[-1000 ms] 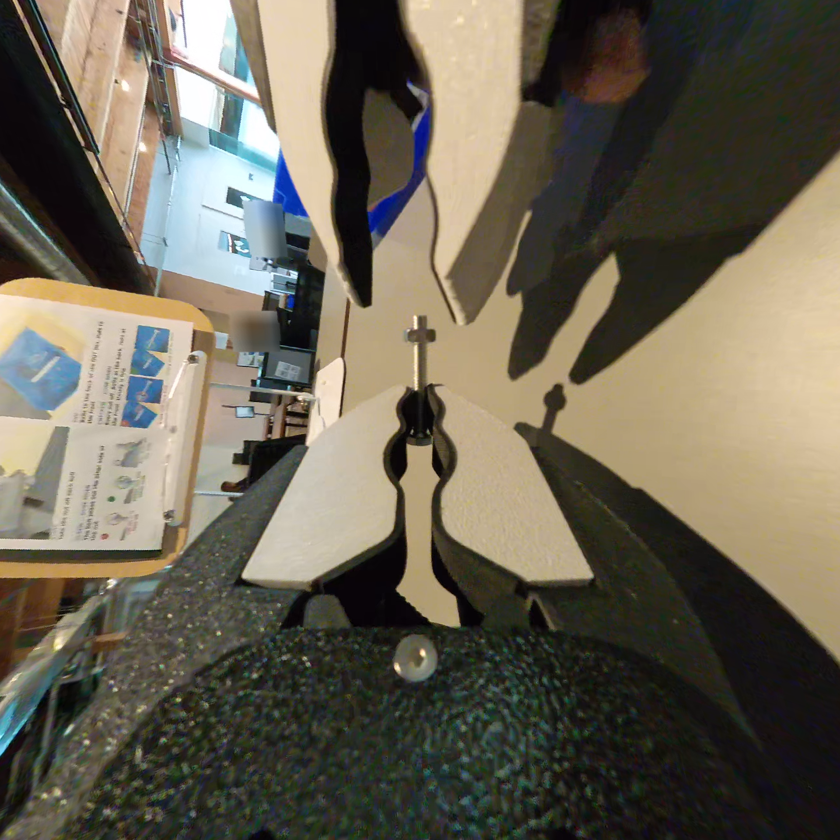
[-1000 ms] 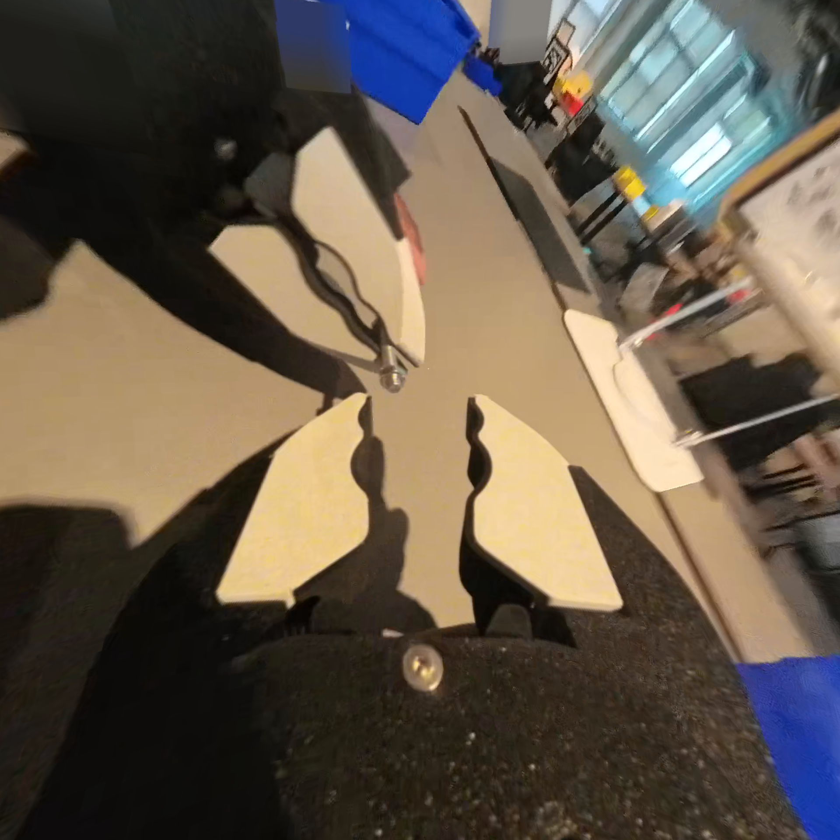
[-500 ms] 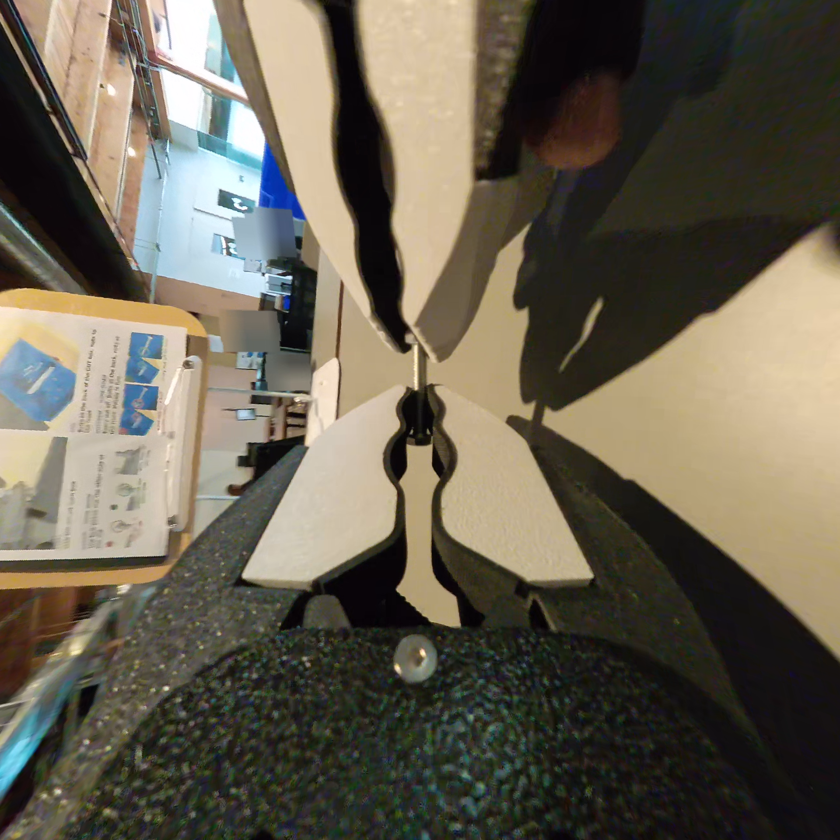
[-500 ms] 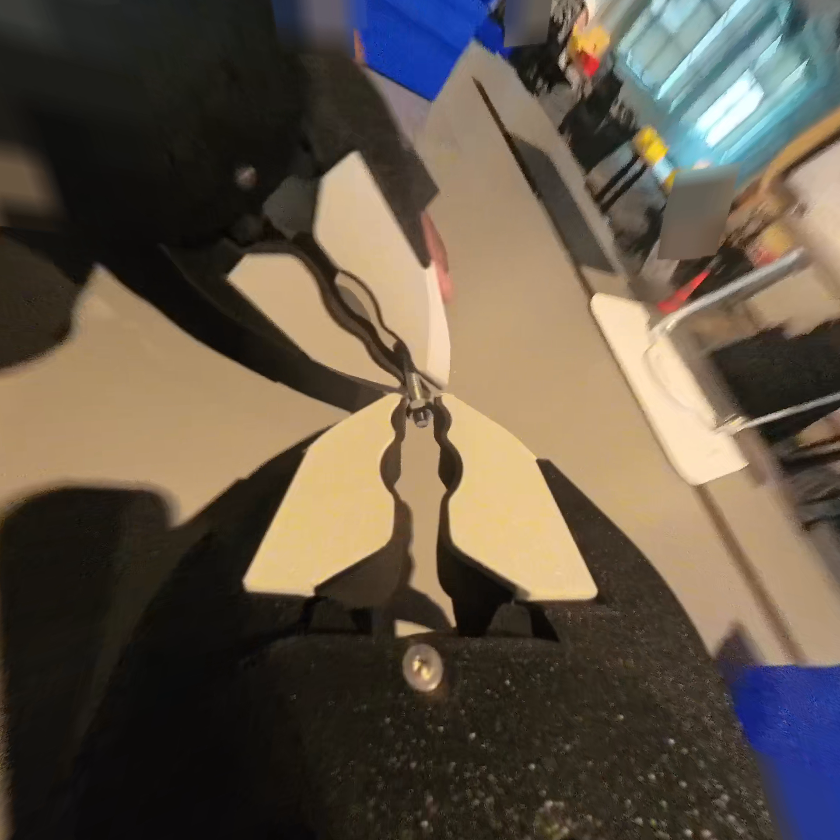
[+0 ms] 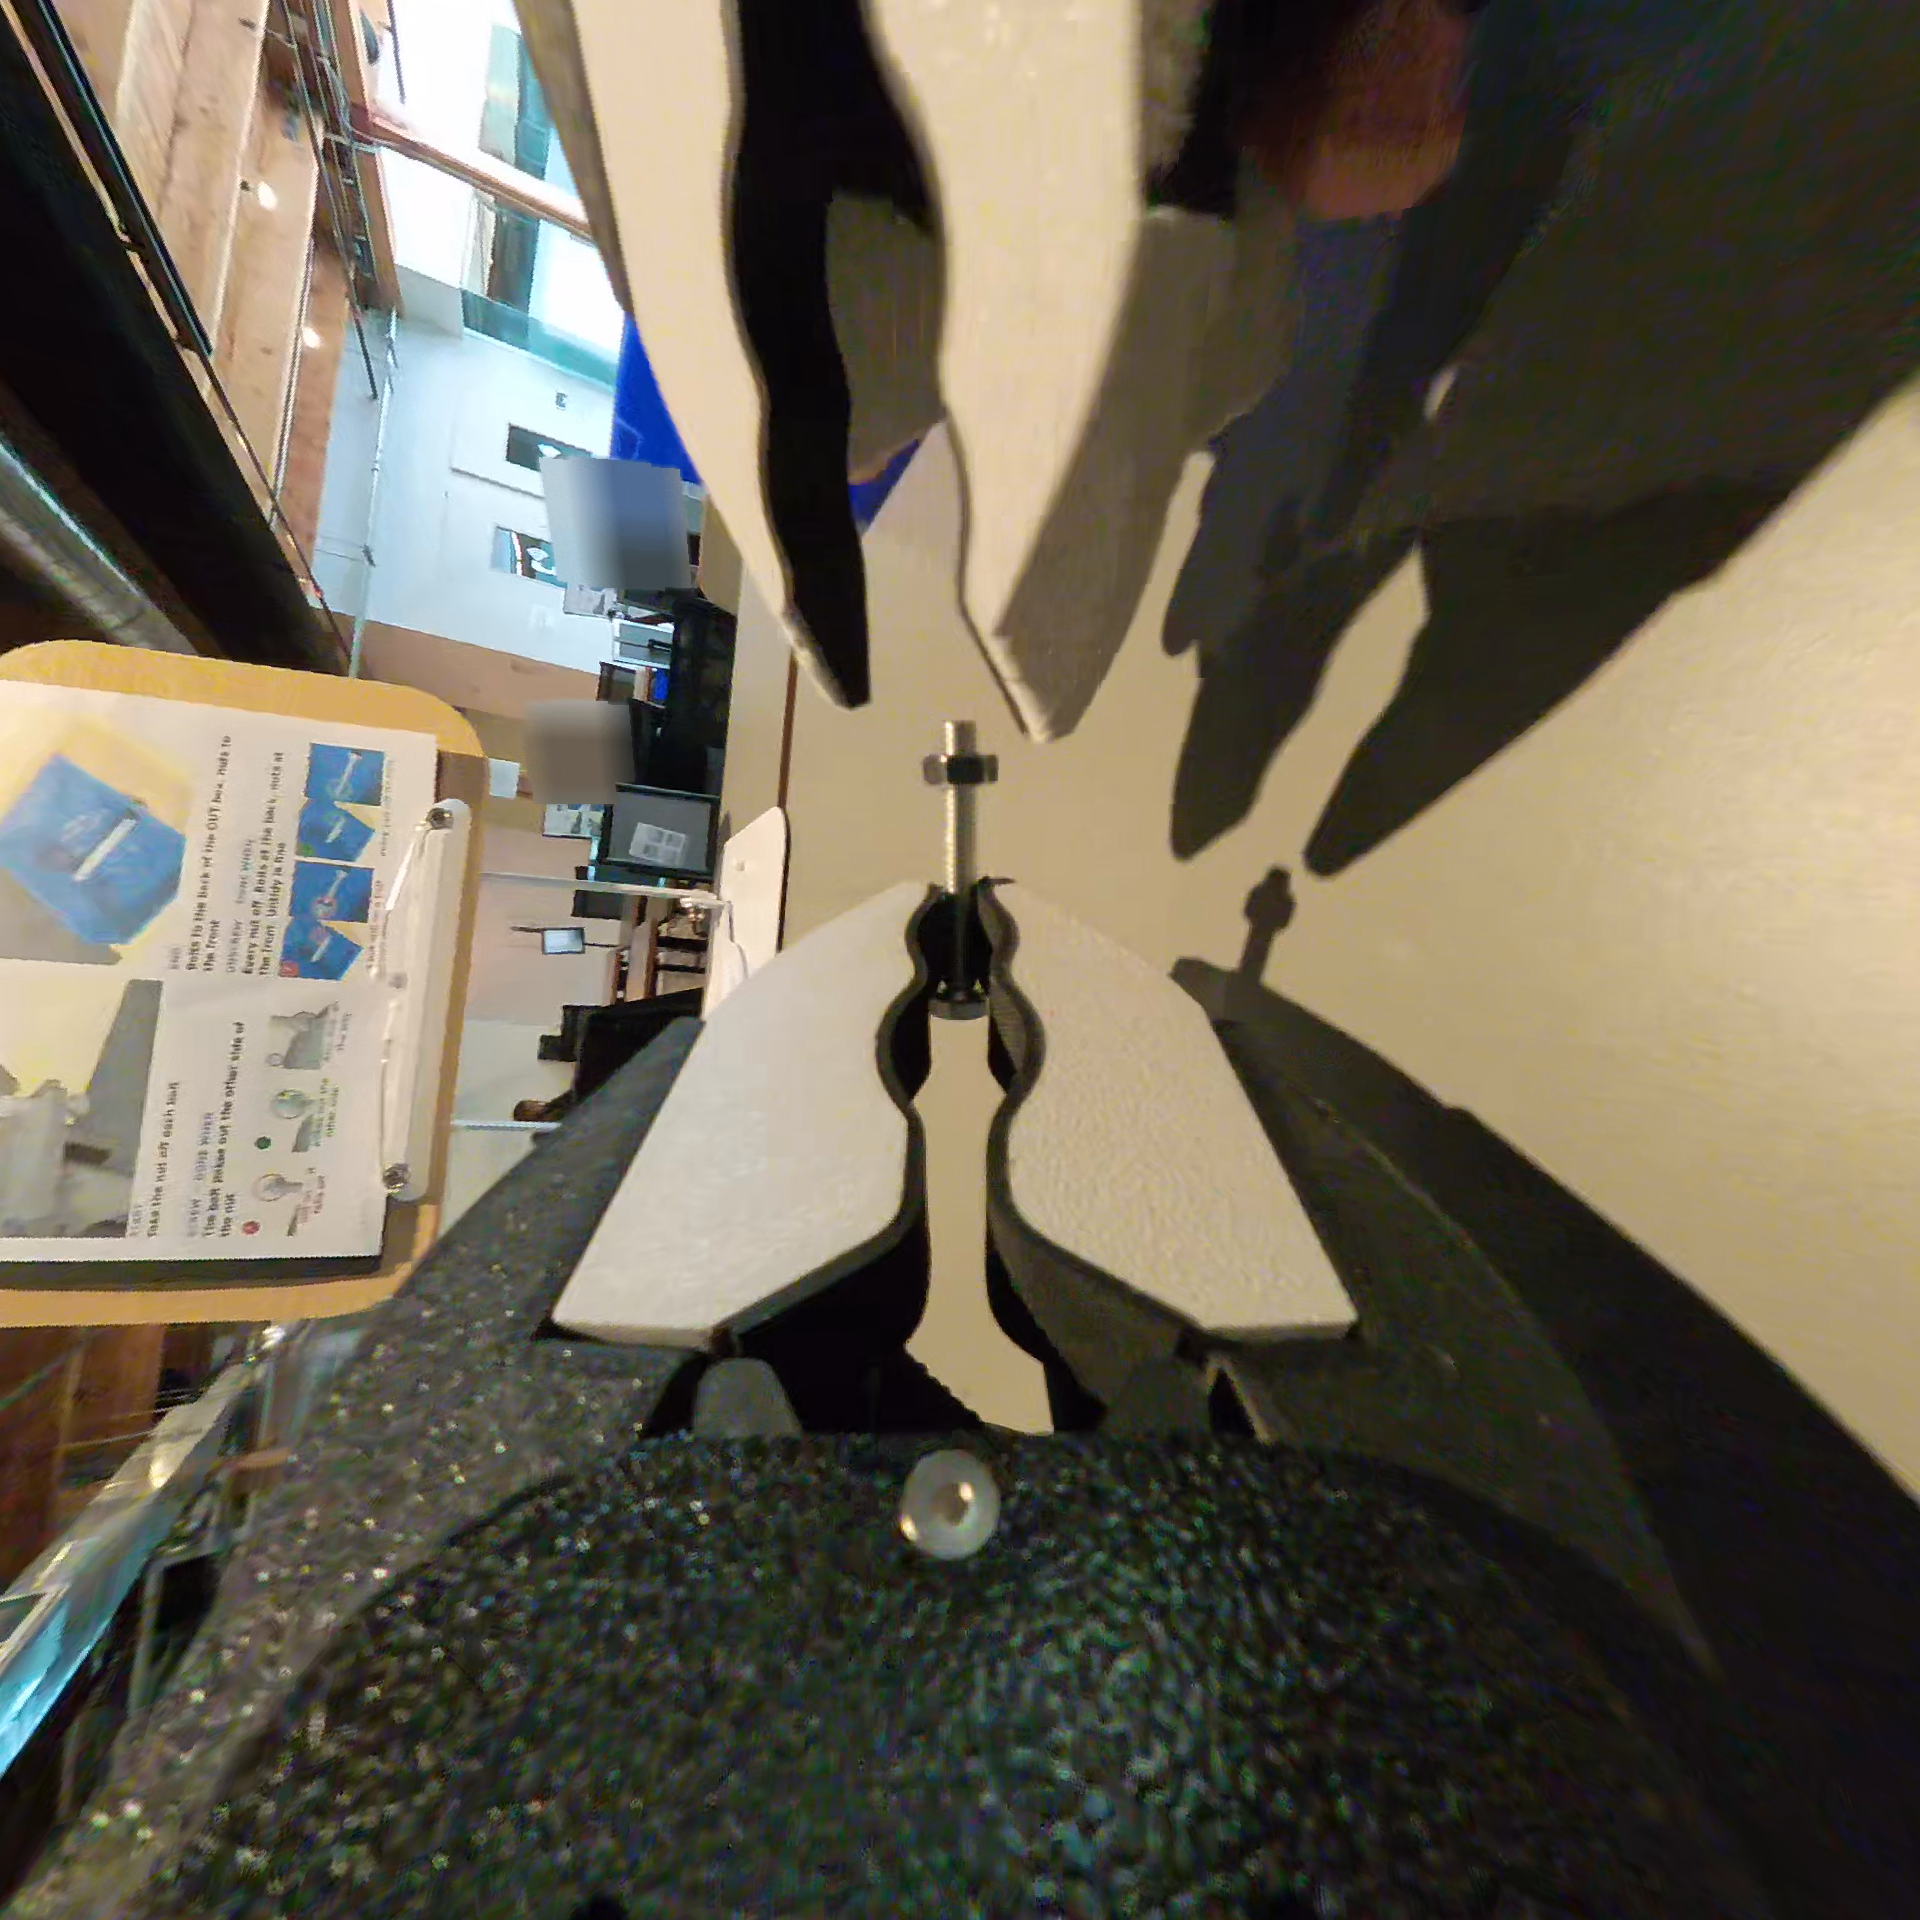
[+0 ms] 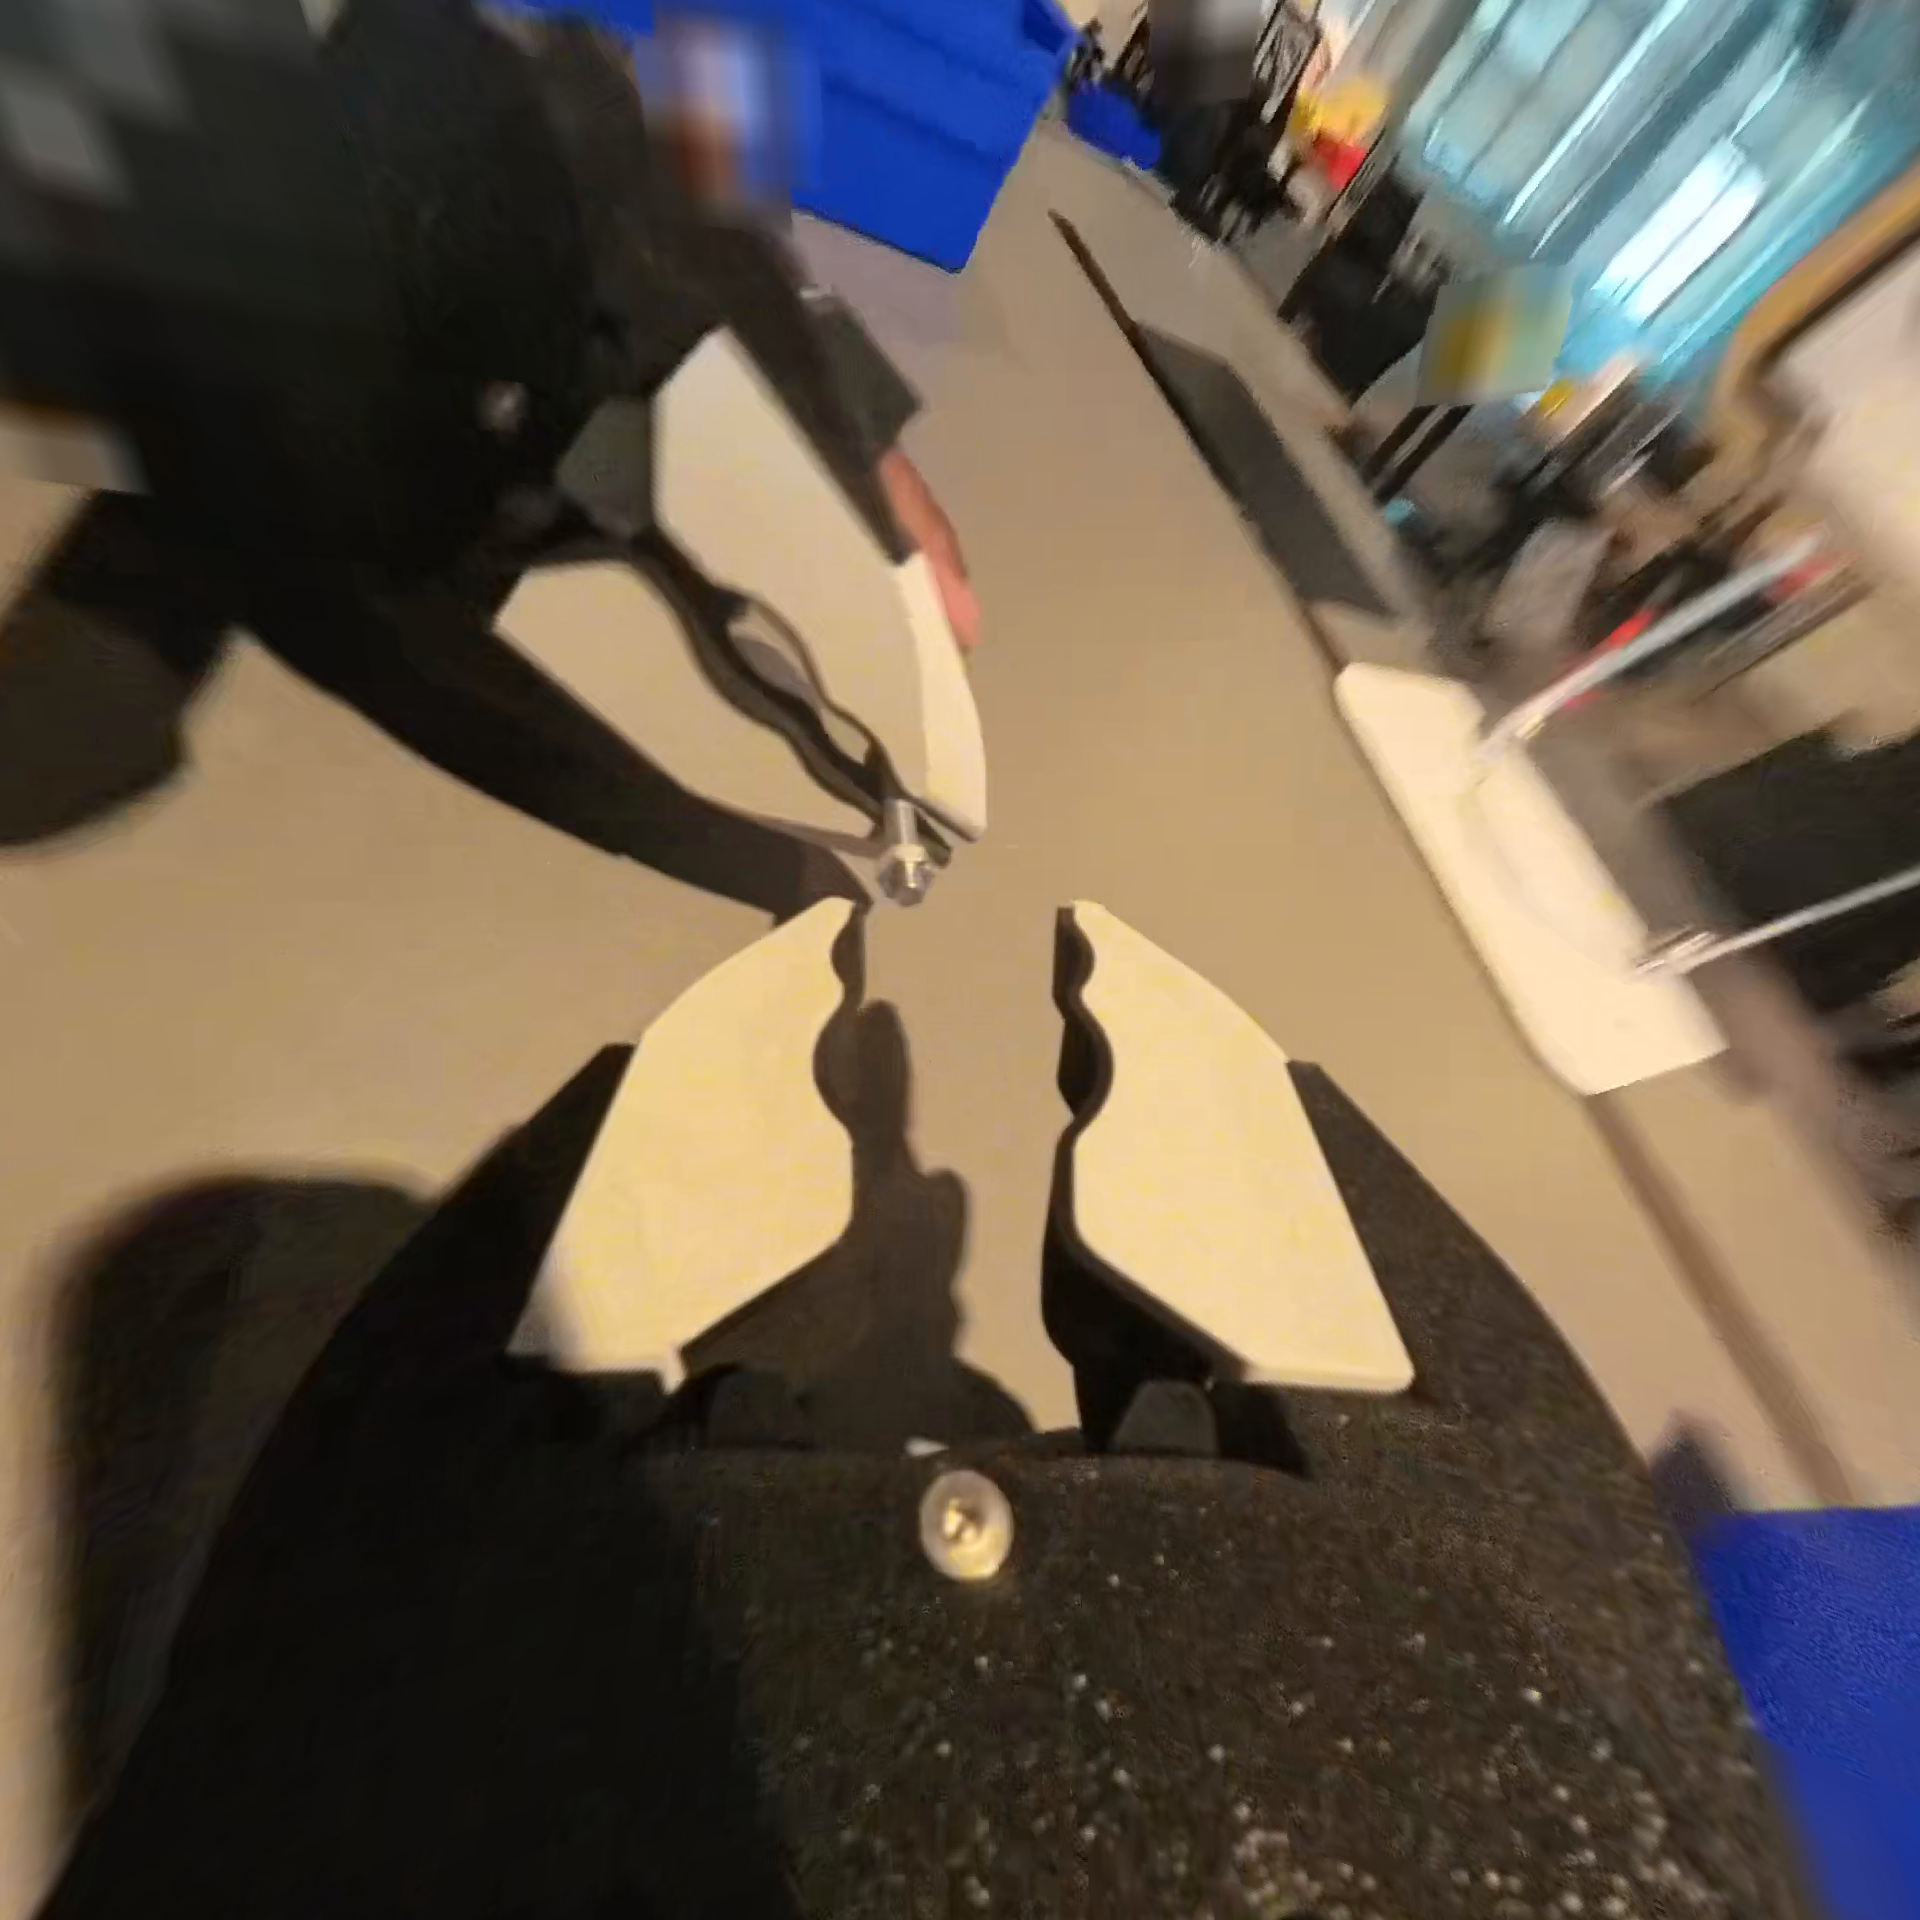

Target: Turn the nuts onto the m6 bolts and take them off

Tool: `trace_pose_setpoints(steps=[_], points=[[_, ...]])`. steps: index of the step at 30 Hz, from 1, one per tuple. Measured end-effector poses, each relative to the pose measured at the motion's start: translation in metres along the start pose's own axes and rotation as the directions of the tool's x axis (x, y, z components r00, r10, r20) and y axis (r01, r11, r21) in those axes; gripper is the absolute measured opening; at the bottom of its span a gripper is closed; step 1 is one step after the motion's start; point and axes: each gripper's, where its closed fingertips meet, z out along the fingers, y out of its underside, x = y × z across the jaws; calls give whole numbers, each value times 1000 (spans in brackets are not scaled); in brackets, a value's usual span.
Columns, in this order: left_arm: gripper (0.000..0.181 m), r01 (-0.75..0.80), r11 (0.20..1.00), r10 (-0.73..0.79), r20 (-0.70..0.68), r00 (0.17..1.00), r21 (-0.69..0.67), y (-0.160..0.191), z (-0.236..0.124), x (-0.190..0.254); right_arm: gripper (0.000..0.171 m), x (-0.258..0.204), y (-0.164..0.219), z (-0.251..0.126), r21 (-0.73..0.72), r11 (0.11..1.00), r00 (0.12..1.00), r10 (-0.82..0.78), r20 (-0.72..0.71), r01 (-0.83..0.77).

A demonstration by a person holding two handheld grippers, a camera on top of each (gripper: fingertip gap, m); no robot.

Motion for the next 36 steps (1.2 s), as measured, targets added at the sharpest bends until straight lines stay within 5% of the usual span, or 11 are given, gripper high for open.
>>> trace_pose_setpoints(steps=[2,5,9,12,14,16,19,23,27,31,36], points=[[6,15,1000,-15,-12,1000,10,-2,0,1,30,-8,2,2,-26,981,981,-193,-29,193],[6,-4,1000,5,-20,1000,9,-2,-1,3,28,-13,5,7,-55,969,969,-245,-42,243],[6,-57,998,56,-19,998,-9,-2,0,6,11,-13,1,10,-50,985,984,-169,-53,167],[6,-125,991,125,-3,992,-53,3,1,5,11,-15,5,15,-97,991,995,95,1,-95],[6,-160,985,160,-3,987,-62,5,1,7,10,-20,6,17,-129,900,899,429,89,-417],[6,-173,983,173,1,985,-63,4,2,7,10,-24,3,15,-162,698,669,716,202,-698],[6,-132,990,132,5,991,-44,0,2,5,10,-22,-2,9,-168,566,494,803,334,-807],[5,-75,996,75,1,997,-41,1,2,3,35,-6,-5,3,-51,747,709,649,277,-663],[5,-2,1000,1,-22,1000,-24,2,2,3,35,3,-6,-1,26,960,957,275,88,-278],[5,50,999,-50,-49,998,-12,0,2,5,31,-8,0,3,-33,992,993,-119,-16,119],[6,25,1000,-26,-68,997,-19,0,3,9,18,-16,2,8,-46,984,985,-172,-16,171]])
